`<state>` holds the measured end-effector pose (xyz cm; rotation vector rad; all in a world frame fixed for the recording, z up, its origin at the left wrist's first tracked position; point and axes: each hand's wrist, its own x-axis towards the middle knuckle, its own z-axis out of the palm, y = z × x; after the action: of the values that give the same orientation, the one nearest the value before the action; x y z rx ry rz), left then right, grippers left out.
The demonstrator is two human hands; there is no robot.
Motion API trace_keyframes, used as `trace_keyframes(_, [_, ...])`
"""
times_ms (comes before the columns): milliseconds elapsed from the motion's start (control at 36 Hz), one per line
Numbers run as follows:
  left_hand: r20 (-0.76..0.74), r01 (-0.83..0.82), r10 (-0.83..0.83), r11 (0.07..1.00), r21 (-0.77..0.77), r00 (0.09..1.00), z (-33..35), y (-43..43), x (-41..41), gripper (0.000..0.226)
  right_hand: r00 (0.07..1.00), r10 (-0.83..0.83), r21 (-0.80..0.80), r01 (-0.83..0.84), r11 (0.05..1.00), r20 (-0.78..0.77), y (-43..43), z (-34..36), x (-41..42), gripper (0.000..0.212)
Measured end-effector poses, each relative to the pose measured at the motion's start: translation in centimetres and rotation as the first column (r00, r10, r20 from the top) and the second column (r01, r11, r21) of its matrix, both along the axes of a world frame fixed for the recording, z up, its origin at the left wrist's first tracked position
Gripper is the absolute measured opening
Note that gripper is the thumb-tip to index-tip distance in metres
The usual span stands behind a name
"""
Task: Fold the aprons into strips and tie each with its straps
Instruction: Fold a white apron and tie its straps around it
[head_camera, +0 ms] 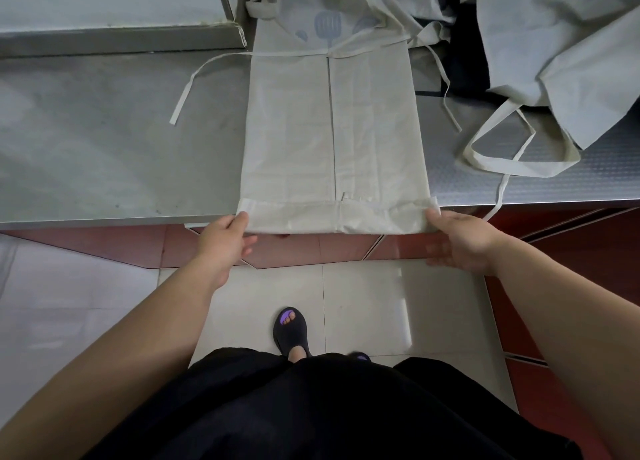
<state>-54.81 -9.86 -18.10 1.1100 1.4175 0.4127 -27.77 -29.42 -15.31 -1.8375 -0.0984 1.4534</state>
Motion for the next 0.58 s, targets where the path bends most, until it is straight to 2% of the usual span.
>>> trace_keyframes(56, [-0.017,0.014,-0.014,1.000,0.005,1.000,-0.1,0.2,-0.2,0.020,0.998,0.059,-0.012,-0.059,0.998,-0.037,-0.1,-0.2,0.1,0.031])
trace_keyframes(111, [-0.050,0.037,-0.036,0.999,0.013,0.998,-0.1,0.3,-0.4,0.018,0.997,0.073,-0.041,-0.072,0.997,0.015,0.2,-0.5,0.0,0.036])
trace_keyframes(222, [-0.101,0.036,-0.031,0.998,0.051,0.994,-0.3,0.3,-0.4,0.016,0.950,0.100,-0.106,-0.072,0.992,0.296,0.6,-0.9,-0.3,0.039])
trace_keyframes(250, [-0.110,0.033,-0.025,0.997,0.071,0.994,-0.3,0.2,-0.3,0.017,0.949,0.063,-0.093,-0.036,0.995,0.307,0.7,-1.0,-0.4,0.039])
trace_keyframes(306, [-0.128,0.029,-0.015,0.994,0.107,0.992,-0.3,0.1,-0.1,0.023,0.979,-0.051,-0.007,0.053,0.999,0.196,0.6,-0.7,-0.7,0.031])
trace_keyframes(333, [-0.135,0.021,-0.004,0.992,0.123,0.991,-0.2,0.0,0.0,0.025,0.987,-0.079,0.020,0.077,0.997,0.141,0.6,-0.5,-0.9,0.029])
trace_keyframes(389, [-0.144,-0.003,0.023,0.990,0.143,0.989,-0.3,-0.1,0.0,0.028,0.988,-0.087,0.031,0.084,0.996,0.126,0.5,-0.7,-1.0,0.028])
trace_keyframes(583, [-0.156,-0.042,0.074,0.979,0.201,0.985,-0.4,-0.2,0.0,0.022,0.920,-0.076,-0.031,0.095,0.995,0.384,0.4,-1.8,-0.7,0.039])
